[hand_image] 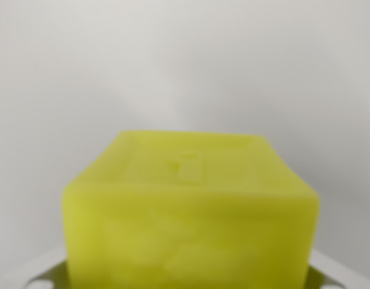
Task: Pick yellow cube
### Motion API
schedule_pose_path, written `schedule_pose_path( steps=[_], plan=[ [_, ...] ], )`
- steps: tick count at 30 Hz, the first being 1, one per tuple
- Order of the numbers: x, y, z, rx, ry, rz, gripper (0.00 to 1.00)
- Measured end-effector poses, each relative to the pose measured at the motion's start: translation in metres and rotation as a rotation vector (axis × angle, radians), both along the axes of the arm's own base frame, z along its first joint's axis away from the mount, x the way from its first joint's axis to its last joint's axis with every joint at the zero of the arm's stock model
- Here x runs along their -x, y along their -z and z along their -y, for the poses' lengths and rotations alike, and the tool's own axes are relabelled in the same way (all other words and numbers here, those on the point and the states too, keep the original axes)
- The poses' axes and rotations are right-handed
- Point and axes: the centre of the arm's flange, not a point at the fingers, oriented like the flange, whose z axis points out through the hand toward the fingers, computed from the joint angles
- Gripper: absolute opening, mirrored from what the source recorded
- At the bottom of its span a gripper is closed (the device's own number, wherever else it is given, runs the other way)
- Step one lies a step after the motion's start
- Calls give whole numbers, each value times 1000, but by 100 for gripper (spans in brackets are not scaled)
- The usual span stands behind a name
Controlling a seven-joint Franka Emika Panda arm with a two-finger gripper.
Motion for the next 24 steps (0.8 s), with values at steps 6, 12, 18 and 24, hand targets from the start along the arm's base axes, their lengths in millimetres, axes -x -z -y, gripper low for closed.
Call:
schedule_pose_path(
  steps=[6,12,18,24],
  plan=[
    [0,-15,0,0,0,-1,0],
    [0,-30,0,0,0,-1,0],
    [0,-45,0,0,0,0,0],
    [0,-60,0,0,0,-1,0]
  ],
)
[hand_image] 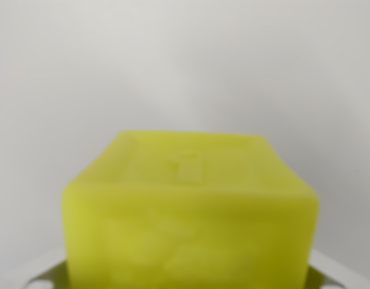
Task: Pick yellow cube
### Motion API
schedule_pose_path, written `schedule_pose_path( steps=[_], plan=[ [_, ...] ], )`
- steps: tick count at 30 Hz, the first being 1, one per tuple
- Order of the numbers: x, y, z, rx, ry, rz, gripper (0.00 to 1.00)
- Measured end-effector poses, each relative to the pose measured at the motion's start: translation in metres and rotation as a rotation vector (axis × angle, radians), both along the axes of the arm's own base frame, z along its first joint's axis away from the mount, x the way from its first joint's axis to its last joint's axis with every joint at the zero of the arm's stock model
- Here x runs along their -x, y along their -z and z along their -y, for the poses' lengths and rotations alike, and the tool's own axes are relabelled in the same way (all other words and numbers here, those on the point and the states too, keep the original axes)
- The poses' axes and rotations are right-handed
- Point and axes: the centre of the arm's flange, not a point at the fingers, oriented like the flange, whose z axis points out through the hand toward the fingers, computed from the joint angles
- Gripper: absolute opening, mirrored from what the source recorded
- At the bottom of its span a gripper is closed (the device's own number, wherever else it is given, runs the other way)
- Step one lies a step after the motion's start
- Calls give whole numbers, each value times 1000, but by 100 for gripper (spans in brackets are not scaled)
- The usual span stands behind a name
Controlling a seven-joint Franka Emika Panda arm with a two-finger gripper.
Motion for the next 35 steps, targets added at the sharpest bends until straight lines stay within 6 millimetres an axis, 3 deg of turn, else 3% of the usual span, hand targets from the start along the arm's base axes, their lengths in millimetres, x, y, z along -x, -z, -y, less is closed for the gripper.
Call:
schedule_pose_path(
  steps=[24,35],
  plan=[
    [0,-60,0,0,0,0,0],
    [0,-64,0,0,0,0,0]
  ],
)
